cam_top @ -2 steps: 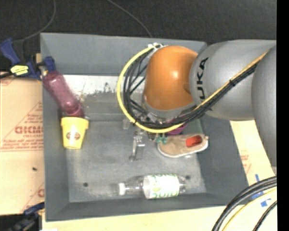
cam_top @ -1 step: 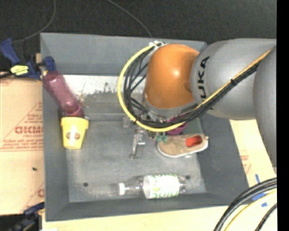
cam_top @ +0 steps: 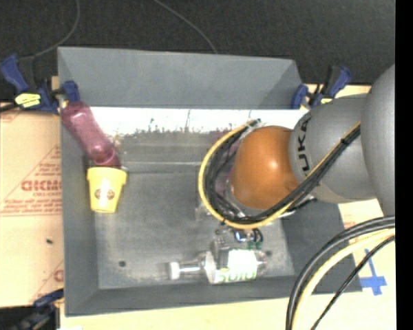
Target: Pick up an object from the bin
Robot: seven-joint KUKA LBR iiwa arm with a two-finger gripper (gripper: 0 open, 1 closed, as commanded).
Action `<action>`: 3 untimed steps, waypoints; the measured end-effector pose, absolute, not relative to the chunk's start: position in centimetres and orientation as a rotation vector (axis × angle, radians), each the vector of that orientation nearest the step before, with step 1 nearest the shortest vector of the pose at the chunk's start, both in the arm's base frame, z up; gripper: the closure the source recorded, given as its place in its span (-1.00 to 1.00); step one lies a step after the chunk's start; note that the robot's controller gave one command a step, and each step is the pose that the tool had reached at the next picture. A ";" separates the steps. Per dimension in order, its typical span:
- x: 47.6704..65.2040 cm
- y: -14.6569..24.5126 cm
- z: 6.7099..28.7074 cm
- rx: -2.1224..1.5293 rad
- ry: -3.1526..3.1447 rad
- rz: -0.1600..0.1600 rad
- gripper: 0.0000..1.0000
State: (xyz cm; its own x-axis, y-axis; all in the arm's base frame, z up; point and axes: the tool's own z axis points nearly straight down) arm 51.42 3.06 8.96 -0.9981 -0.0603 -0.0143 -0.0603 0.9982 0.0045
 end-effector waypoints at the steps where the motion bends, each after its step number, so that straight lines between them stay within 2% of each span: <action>1: 53.1 9.8 12.9 -0.014 3.135 0.007 -1.00; 2: 48.1 11.8 10.0 -0.136 3.124 0.008 -1.00; 3: 48.9 2.0 7.0 -0.398 3.105 0.003 -1.00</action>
Offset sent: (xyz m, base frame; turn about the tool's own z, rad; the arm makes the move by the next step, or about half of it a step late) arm -0.0340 0.0883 0.0104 -0.0296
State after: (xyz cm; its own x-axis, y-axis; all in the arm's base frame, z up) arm 48.89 1.98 7.01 -0.9675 -0.2525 -0.0116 -0.2525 0.9676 0.0004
